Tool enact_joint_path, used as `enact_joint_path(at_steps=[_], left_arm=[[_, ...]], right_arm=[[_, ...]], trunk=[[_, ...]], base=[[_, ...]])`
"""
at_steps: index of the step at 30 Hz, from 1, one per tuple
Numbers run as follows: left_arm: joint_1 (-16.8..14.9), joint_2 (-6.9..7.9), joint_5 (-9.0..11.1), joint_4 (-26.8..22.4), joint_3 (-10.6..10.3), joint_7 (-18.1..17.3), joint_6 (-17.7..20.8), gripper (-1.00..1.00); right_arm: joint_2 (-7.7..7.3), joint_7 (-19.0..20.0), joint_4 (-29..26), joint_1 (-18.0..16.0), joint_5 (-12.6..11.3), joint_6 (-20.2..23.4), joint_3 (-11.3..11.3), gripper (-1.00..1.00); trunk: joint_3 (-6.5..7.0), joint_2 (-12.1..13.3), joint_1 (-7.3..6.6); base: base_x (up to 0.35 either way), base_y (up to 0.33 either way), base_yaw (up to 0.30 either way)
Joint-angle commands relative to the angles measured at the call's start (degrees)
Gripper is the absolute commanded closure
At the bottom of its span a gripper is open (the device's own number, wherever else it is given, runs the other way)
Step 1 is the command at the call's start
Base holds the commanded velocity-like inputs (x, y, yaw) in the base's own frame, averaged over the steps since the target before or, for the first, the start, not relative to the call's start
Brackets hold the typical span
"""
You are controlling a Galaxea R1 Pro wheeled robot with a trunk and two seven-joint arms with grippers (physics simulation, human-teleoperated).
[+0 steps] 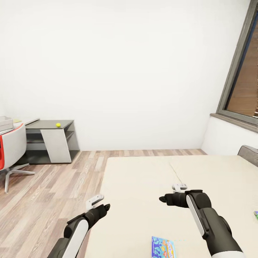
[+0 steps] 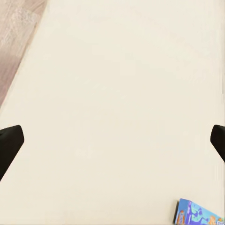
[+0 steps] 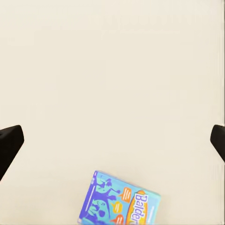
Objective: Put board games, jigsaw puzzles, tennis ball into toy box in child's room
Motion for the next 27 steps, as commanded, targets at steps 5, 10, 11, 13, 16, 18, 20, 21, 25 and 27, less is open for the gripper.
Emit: enact_joint_path(at_steps=[5,10,11,13,16,18,20,21,25,27], left_arm=[[-0.04,0.0,0.61,-0.1,-0.07,0.57,0.1,-1.0],[-0.04,0.0,0.61,-0.11,-0.04,0.57,0.1,-1.0],[-0.04,0.0,0.61,-0.11,-0.04,0.57,0.1,-1.0],[-0.04,0.0,0.61,-0.12,-0.03,0.57,0.1,-1.0],[-0.04,0.0,0.61,-0.12,-0.03,0.57,0.1,-1.0],[-0.04,0.0,0.61,-0.12,0.01,0.57,0.1,-1.0],[-0.04,0.0,0.61,-0.11,0.06,0.57,0.1,-1.0],[-0.04,0.0,0.61,-0.09,0.1,0.57,0.1,-1.0],[-0.04,0.0,0.61,-0.1,0.25,0.57,0.1,-1.0],[-0.04,0.0,0.62,-0.11,0.3,0.57,0.1,-1.0]], right_arm=[[-0.01,0.14,-0.03,-0.04,-0.13,0.18,-0.03,-1.0],[-0.01,0.16,-0.03,-0.04,-0.17,0.19,-0.03,-1.0],[-0.01,0.16,-0.03,-0.04,-0.17,0.19,-0.03,-1.0],[-0.01,0.16,-0.03,-0.04,-0.18,0.2,-0.03,-1.0],[-0.01,0.17,-0.03,-0.04,-0.19,0.21,-0.03,-1.0],[-0.01,0.17,-0.03,-0.04,-0.2,0.21,-0.03,-1.0],[-0.01,0.17,-0.03,-0.04,-0.2,0.22,-0.03,-1.0],[-0.01,0.18,-0.01,-0.04,-0.21,0.23,-0.03,-1.0],[0.03,0.17,0.14,-0.07,-0.18,0.22,-0.04,-1.0],[0.03,0.16,0.18,-0.08,-0.19,0.23,-0.06,-1.0]], trunk=[[-0.07,-0.04,0.0],[-0.07,-0.04,0.0],[-0.07,-0.04,0.0],[-0.07,-0.04,0.0],[-0.07,-0.04,0.0],[-0.07,-0.04,0.0],[-0.07,-0.04,0.0],[-0.07,-0.04,0.0],[-0.07,-0.04,0.0],[-0.07,-0.04,0.0]], base=[[0.0,-0.273,0.0],[0.0,-0.273,0.0],[0.0,-0.273,0.0],[0.0,-0.273,0.0],[0.0,-0.273,0.0],[0.0,-0.273,0.0],[0.0,-0.273,0.0],[0.0,-0.254,0.0],[0.0,-0.19,0.0],[0.0,-0.127,0.0]])
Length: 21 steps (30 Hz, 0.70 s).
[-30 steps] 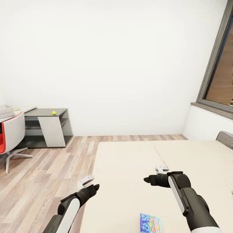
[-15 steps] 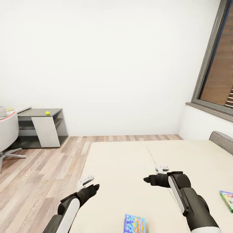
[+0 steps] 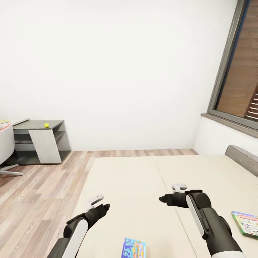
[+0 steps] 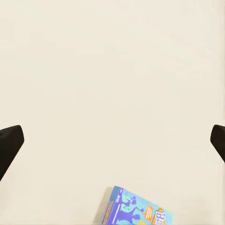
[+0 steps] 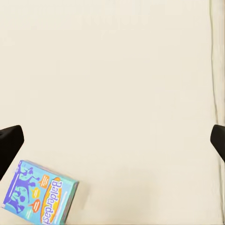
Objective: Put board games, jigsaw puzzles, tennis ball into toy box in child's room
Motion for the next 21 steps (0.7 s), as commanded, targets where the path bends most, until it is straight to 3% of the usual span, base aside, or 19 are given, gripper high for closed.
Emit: enact_joint_path(at_steps=[1,12,19,21], left_arm=[[-0.04,0.0,0.61,-0.08,-0.04,0.56,0.09,-1.0],[-0.04,-0.05,1.86,-0.29,0.16,0.56,0.09,-1.0],[-0.12,0.01,4.73,-0.5,0.17,0.61,0.09,-1.0],[-0.23,0.21,7.01,-0.56,0.22,0.71,0.4,-1.0]], right_arm=[[-0.01,0.08,-0.04,-0.04,-0.07,0.24,-0.03,-1.0],[-0.09,-0.04,-0.07,-0.87,-0.1,1.43,-0.25,-1.0],[0.02,-0.03,0.16,-1.3,-0.07,1.43,-1.1,-1.0],[0.18,-0.05,1.44,-1.82,-0.04,1.43,-1.55,-1.0]], trunk=[[-0.07,-0.04,0.0],[-0.07,-0.04,0.0],[-0.07,-0.04,0.0],[-0.07,-0.04,0.0]], base=[[0.0,-0.113,0.0],[0.0,-0.049,0.0],[0.0,-0.013,0.0],[0.0,-0.006,0.0]])
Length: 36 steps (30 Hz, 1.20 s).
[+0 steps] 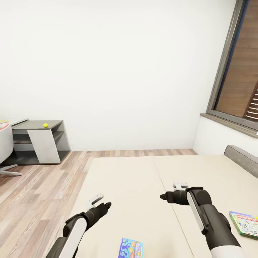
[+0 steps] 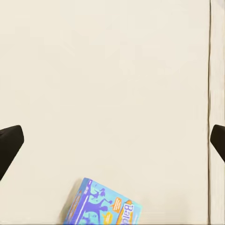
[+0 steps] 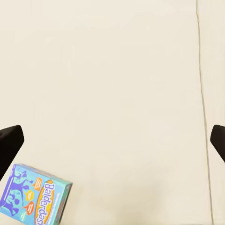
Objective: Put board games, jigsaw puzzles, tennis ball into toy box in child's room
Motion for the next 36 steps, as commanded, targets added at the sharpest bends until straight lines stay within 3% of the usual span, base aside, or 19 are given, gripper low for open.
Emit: enact_joint_path(at_steps=[1,7,9,10,16,17,18,21,22,24,25,27,28,30,36], left_arm=[[-0.04,0.0,0.63,-0.08,-0.03,0.56,0.09,-1.0],[-0.31,0.46,3.37,-0.07,1.21,0.67,1.04,-1.0],[-0.4,0.6,4.58,-0.01,2.5,0.71,1.38,-1.0],[-0.45,0.82,6.0,0.2,5.19,0.76,1.76,-1.0],[-0.46,0.96,6.43,0.29,7.27,0.9,1.96,-1.0],[-0.46,1.22,6.65,0.33,8.3,0.93,2.3,-1.0],[-0.46,1.22,6.65,0.33,8.3,0.93,2.3,-1.0],[-0.46,1.74,6.95,0.39,9.39,0.66,2.8,-1.0],[-0.46,1.74,6.95,0.39,9.39,0.66,2.8,-1.0],[-0.46,1.96,7.07,0.41,10.16,0.55,2.93,-1.0],[-0.46,1.96,7.07,0.41,10.16,0.55,2.93,-1.0],[-0.46,2.04,7.11,0.43,10.88,0.57,2.95,-1.0],[-0.46,2.04,7.11,0.43,10.88,0.57,2.95,-1.0],[-0.46,2.0,7.21,0.4,11.74,0.64,3.0,-1.0],[-0.48,1.94,7.76,0.11,13.06,0.76,3.16,-1.0]], right_arm=[[0.0,0.08,-0.02,-0.05,-0.08,0.25,-0.04,-1.0],[0.22,0.11,3.6,-1.83,-0.06,0.25,-0.29,-1.0],[0.33,0.11,5.2,-2.59,-0.06,0.25,-0.32,-1.0],[0.54,0.08,6.97,-3.45,-0.12,0.25,-0.38,-1.0],[0.64,0.02,9.83,-4.98,-0.09,0.25,-0.45,-1.0],[0.65,0.03,15.94,-8.14,-0.09,0.25,-0.48,-1.0],[0.65,0.03,15.94,-8.14,-0.09,0.25,-0.48,-1.0],[0.65,-0.03,25.63,-12.56,-0.11,0.25,-0.5,-1.0],[0.65,-0.03,25.63,-12.56,-0.11,0.25,-0.5,-1.0],[0.68,-0.14,33.51,-15.62,-0.14,-0.13,-0.54,-1.0],[0.68,-0.14,33.51,-15.62,-0.14,-0.13,-0.54,-1.0],[0.77,-0.23,41.54,-18.42,-0.2,-2.63,-0.61,-1.0],[0.77,-0.23,41.54,-18.42,-0.2,-2.63,-0.61,-1.0],[1.22,-0.33,48.37,-20.52,-0.22,-4.85,-0.72,-1.0],[2.75,-0.41,54.6,-22.2,-0.37,-6.82,-0.86,-1.0]], trunk=[[-0.07,-0.04,0.0],[-0.07,-0.04,0.0],[-0.07,-0.04,0.0],[-0.07,-0.04,0.0],[-0.07,-0.04,0.0],[-0.07,-0.04,0.0],[-0.07,-0.04,0.0],[-0.07,-0.04,0.0],[-0.07,-0.04,0.0],[-0.07,-0.04,0.0],[-0.07,-0.04,0.0],[-0.07,-0.04,0.0],[-0.07,-0.04,0.0],[-0.07,-0.04,0.0],[-0.07,-0.04,0.0]], base=[[0.0,-0.005,0.0],[0.0,-0.003,0.0],[0.0,-0.001,0.0],[0.0,0.0,0.0],[0.0,0.0,0.0],[0.0,0.0,0.0],[0.0,0.0,0.0],[0.0,0.0,0.0],[0.0,0.0,0.0],[0.0,0.0,0.0],[0.0,0.0,0.0],[0.0,0.0,0.0],[0.0,0.0,0.0],[0.0,0.0,0.0],[0.0,0.0,0.0]])
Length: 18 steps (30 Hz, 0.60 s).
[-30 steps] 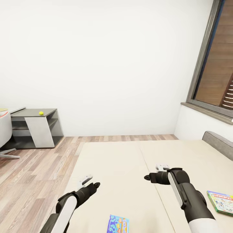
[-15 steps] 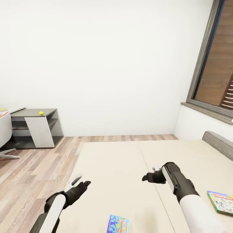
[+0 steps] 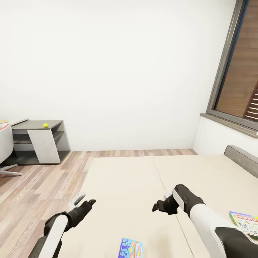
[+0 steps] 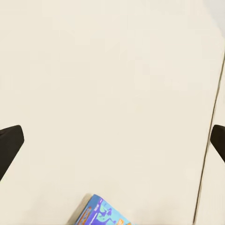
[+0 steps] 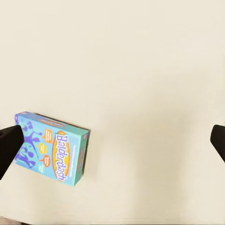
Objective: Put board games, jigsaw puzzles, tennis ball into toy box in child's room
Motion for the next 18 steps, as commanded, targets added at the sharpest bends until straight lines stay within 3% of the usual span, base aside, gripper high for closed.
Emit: enact_joint_path(at_steps=[1,8,14,18], left_arm=[[-0.07,0.01,0.68,-0.19,0.36,0.56,0.34,-1.0],[-1.1,0.75,0.94,0.39,1.46,1.49,2.66,-1.0],[-1.6,1.23,1.74,1.13,2.65,1.88,4.42,-1.0],[-2.06,1.25,4.2,1.66,4.61,2.28,5.88,-1.0]], right_arm=[[0.59,-0.01,1.25,-0.31,-0.13,-0.11,-0.26,-1.0],[3.11,0.01,4.76,-0.96,-0.1,-0.84,-0.26,-1.0],[4.07,0.01,5.6,-1.09,-0.13,-0.58,-0.26,-1.0],[4.58,0.14,6.12,-1.16,-0.23,0.05,-0.29,-1.0]], trunk=[[-0.07,-0.04,0.0],[-0.07,-0.04,0.0],[-0.07,-0.04,0.0],[-0.07,-0.04,0.0]], base=[[0.0,0.0,0.0],[0.0,0.0,0.0],[0.0,0.0,0.0],[0.0,0.0,0.0]])
